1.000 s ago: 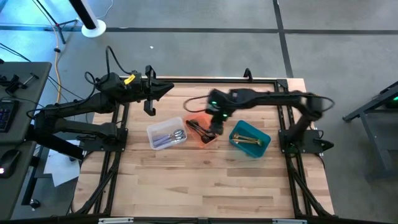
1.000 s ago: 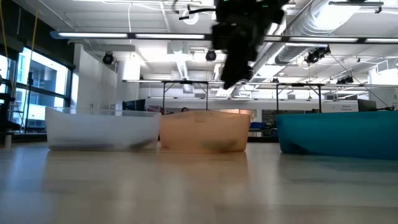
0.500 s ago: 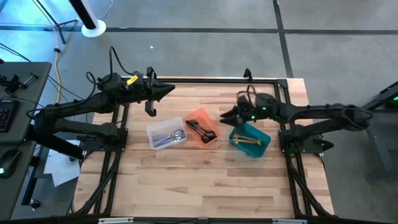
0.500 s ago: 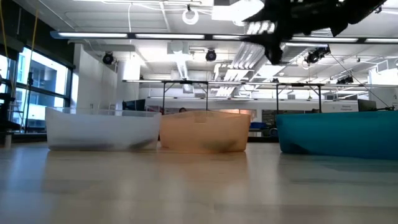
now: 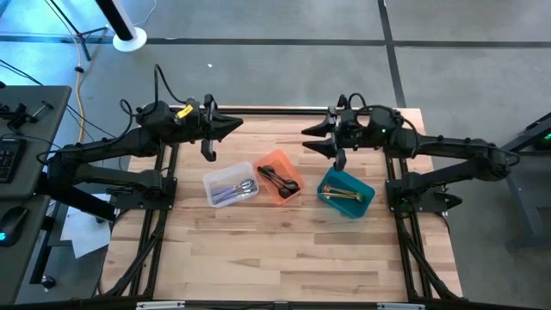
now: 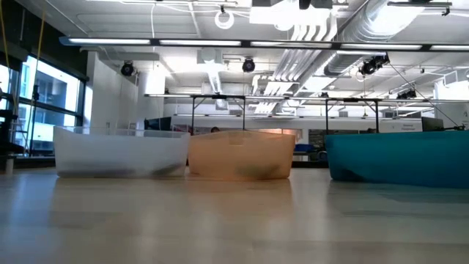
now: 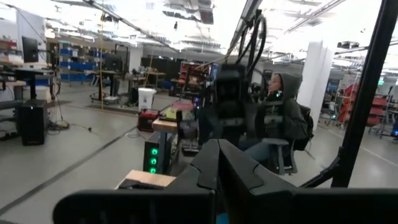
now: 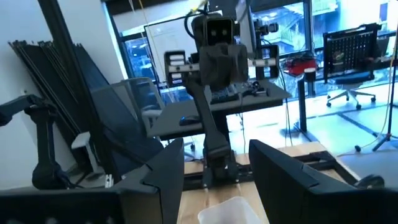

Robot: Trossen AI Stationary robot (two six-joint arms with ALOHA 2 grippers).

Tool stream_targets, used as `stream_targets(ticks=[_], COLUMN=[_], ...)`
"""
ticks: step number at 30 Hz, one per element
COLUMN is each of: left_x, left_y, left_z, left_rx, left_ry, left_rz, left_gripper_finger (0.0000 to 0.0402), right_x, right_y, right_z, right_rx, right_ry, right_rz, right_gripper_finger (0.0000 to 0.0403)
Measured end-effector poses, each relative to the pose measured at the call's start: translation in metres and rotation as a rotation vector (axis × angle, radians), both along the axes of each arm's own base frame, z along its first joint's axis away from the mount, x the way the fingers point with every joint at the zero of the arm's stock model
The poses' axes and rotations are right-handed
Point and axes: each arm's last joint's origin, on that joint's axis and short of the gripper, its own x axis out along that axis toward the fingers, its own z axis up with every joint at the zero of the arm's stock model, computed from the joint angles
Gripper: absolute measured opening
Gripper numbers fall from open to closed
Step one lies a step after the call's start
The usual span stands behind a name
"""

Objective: Sort silverware by color (type)
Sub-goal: Return to Home Position

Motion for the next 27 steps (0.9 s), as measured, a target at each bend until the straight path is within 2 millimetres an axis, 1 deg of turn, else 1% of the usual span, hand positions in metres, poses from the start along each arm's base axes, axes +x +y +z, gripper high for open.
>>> stream_targets(ticks=[2, 4, 6, 8, 12, 13, 14, 17, 21, 27], left_x=[0.0002, 0.0004, 0.0004, 0.0005, 0.0005, 0.0005, 0.0005, 0.0005, 0.0006, 0.0006], left_y=[0.0001, 0.0001, 0.0001, 0.0001, 0.0001, 0.0001, 0.0001, 0.0001, 0.0002, 0.0002], left_z=[-0.0013, -0.002, -0.0025, -0.0025, -0.0025, -0.0025, -0.0025, -0.0028, -0.0034, -0.0034], left_rx=[-0.004, -0.006, -0.007, -0.007, -0.007, -0.007, -0.007, -0.008, -0.01, -0.009], left_ry=[0.012, 0.019, 0.024, 0.024, 0.024, 0.024, 0.024, 0.028, 0.034, 0.033], left_rz=[0.0, 0.0, 0.0, 0.0, 0.0, 0.0, 0.0, 0.0, 0.0, 0.0], left_gripper_finger=[0.0, 0.0, 0.0, 0.0, 0.0, 0.0, 0.0, 0.0, 0.0, 0.0], right_x=[-0.0005, -0.0006, -0.0002, -0.0001, -0.0002, -0.0003, -0.0003, -0.0003, -0.0003, -0.0003], right_y=[0.0002, 0.0002, 0.0001, 0.0001, 0.0004, 0.0005, 0.0006, 0.0007, 0.001, 0.001], right_z=[0.0056, 0.0053, 0.0032, 0.0031, 0.0031, 0.0033, 0.0033, 0.0033, 0.0033, 0.0033], right_rx=[-0.015, -0.021, -0.009, -0.002, -0.016, -0.023, -0.024, -0.024, -0.042, -0.051], right_ry=[0.001, 0.006, 0.015, 0.016, 0.015, 0.014, 0.013, 0.014, 0.012, 0.011], right_rz=[-0.001, -0.002, -0.001, 0.0, 0.01, 0.013, 0.018, 0.019, 0.028, 0.029], right_gripper_finger=[0.0165, 0.0159, 0.0141, 0.0111, 0.0023, 0.0012, 0.001, 0.002, 0.0003, 0.0001])
